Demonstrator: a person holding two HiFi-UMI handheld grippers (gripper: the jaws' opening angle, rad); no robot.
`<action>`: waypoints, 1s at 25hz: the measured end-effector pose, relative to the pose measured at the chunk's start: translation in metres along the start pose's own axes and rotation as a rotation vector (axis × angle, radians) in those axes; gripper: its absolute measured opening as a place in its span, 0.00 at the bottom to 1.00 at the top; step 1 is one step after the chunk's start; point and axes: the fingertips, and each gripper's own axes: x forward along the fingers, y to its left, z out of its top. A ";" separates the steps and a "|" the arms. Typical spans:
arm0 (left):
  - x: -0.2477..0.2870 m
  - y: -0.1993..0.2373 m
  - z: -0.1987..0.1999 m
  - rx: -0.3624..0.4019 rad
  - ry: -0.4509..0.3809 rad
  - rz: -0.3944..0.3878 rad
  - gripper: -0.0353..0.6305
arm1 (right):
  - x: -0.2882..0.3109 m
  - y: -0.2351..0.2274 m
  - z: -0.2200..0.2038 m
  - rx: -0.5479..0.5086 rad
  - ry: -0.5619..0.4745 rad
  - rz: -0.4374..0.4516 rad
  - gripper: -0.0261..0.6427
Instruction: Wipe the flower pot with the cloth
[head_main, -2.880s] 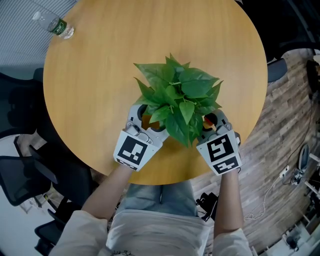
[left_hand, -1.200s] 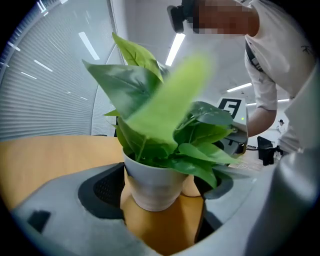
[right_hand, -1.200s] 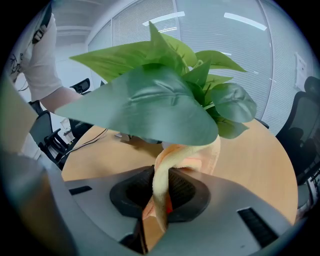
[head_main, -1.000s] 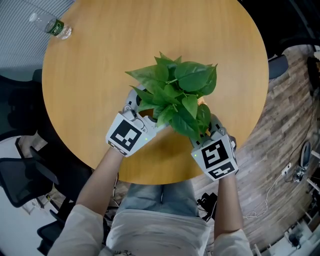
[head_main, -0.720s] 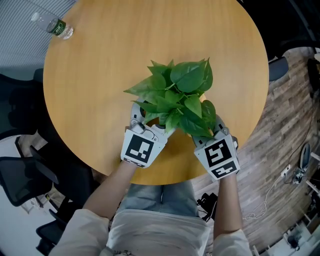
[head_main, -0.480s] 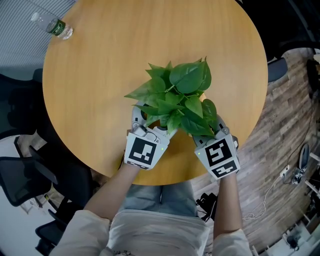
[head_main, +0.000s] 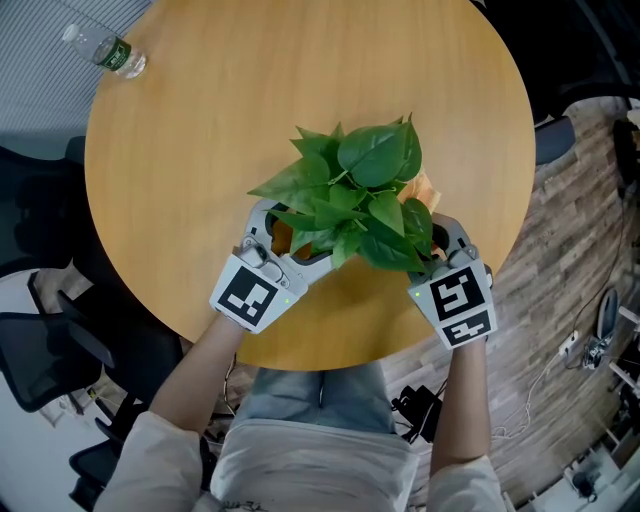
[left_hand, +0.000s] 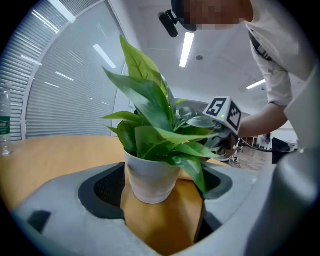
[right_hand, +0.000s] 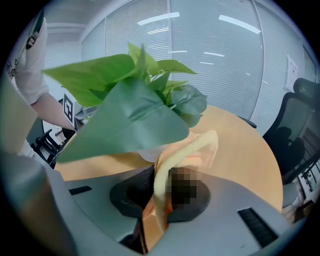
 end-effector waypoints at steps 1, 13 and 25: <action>-0.001 0.001 0.001 0.006 -0.001 -0.017 0.70 | 0.000 -0.005 0.002 0.001 -0.003 -0.005 0.12; 0.001 0.006 0.001 0.015 0.010 0.026 0.61 | 0.011 0.005 0.015 -0.046 0.007 -0.008 0.12; 0.006 0.001 0.002 -0.026 0.002 0.144 0.61 | 0.013 0.049 0.008 -0.056 0.022 0.031 0.12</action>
